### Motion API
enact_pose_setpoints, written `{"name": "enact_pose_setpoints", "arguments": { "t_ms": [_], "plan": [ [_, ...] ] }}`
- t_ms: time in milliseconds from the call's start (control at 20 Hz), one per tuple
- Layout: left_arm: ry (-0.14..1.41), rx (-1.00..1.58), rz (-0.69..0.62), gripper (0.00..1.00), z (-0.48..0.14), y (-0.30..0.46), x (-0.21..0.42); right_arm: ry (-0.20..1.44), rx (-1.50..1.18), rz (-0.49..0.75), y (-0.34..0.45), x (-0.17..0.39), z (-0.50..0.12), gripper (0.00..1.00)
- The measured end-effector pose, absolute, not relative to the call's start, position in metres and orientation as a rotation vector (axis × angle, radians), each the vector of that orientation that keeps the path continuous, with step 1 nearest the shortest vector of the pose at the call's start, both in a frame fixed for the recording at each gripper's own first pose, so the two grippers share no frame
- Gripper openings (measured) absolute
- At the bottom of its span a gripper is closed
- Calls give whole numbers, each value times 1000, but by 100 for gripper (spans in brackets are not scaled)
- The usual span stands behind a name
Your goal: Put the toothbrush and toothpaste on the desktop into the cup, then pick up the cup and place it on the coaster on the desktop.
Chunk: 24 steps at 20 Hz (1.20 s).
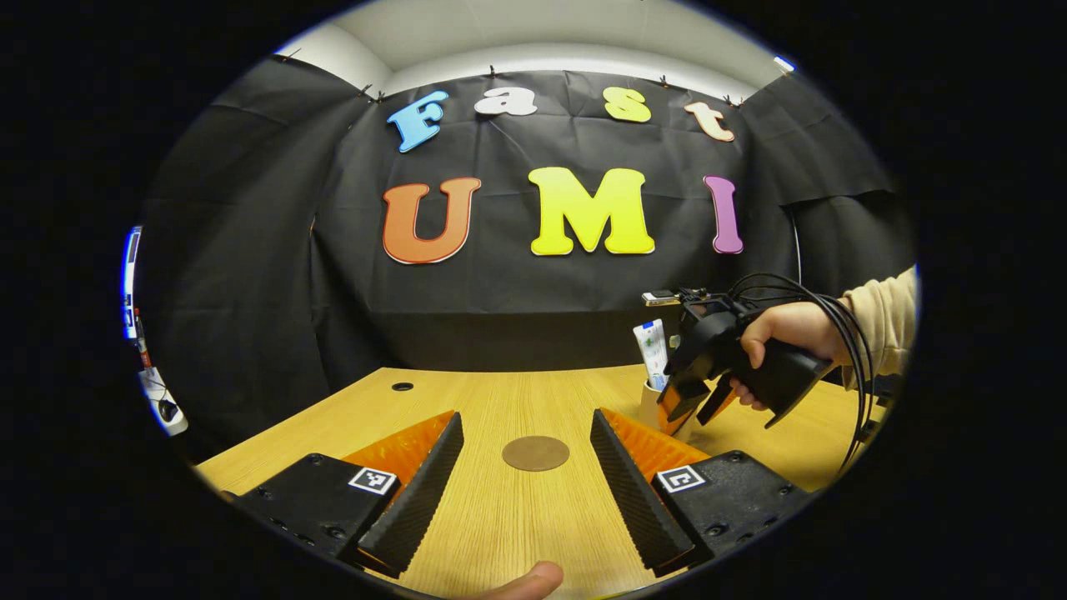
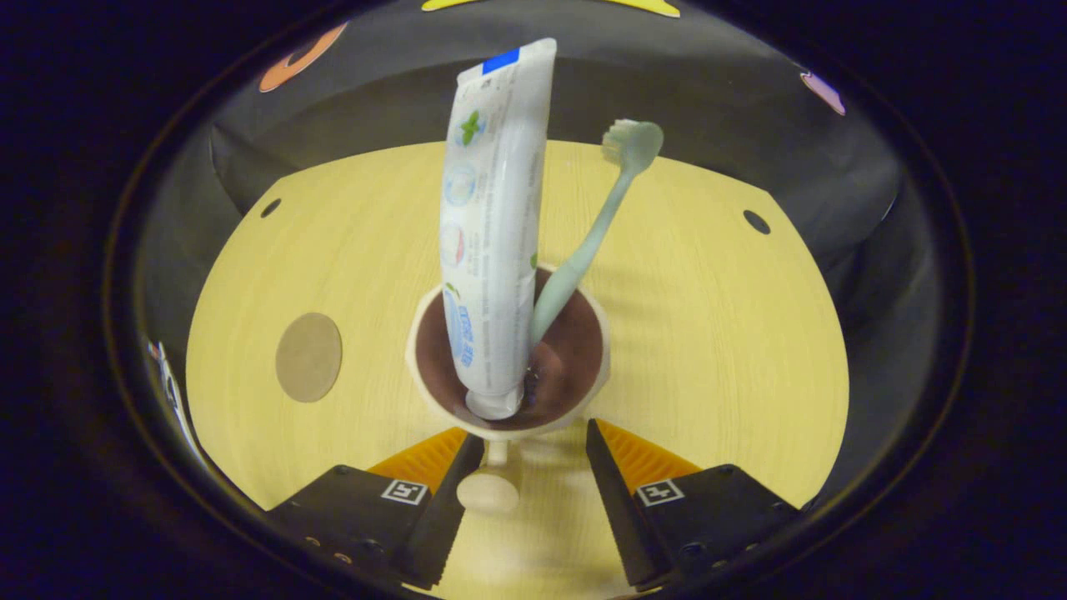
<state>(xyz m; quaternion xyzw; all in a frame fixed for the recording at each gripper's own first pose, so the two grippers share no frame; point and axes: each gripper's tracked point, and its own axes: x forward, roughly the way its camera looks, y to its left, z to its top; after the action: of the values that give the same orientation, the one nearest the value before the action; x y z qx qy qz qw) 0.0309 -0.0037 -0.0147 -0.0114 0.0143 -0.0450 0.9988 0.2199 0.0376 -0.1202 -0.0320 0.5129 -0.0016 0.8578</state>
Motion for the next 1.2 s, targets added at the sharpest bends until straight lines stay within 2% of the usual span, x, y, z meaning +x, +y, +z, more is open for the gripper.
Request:
{"name": "enact_pose_setpoints", "arguments": {
  "t_ms": [100,150,200,250,300,350,450,950,1200],
  "plan": [
    [36,-25,-88,98,-18,-1,32,1115,-51,-7,43,225,-126,73],
    [39,-29,-87,97,-19,1,33,1141,-38,-11,45,224,-129,69],
    [44,-33,-86,98,-21,4,34,1163,-29,-20,45,223,-133,70],
    [48,-37,-84,98,-23,6,35,1171,-17,-30,45,224,-133,63],
    [49,-40,-84,98,-24,8,35,1170,-16,-40,44,225,-134,60],
    [55,-39,-86,97,-26,9,36,1169,-8,-44,42,223,-128,52],
    [67,-35,-82,98,-31,12,40,1168,-11,-45,42,226,-133,27],
    [66,-47,-117,98,-32,7,37,1095,-47,25,48,231,-126,26],
    [81,-61,-102,98,-41,17,31,1057,-97,132,59,232,-114,26]
  ]
}}
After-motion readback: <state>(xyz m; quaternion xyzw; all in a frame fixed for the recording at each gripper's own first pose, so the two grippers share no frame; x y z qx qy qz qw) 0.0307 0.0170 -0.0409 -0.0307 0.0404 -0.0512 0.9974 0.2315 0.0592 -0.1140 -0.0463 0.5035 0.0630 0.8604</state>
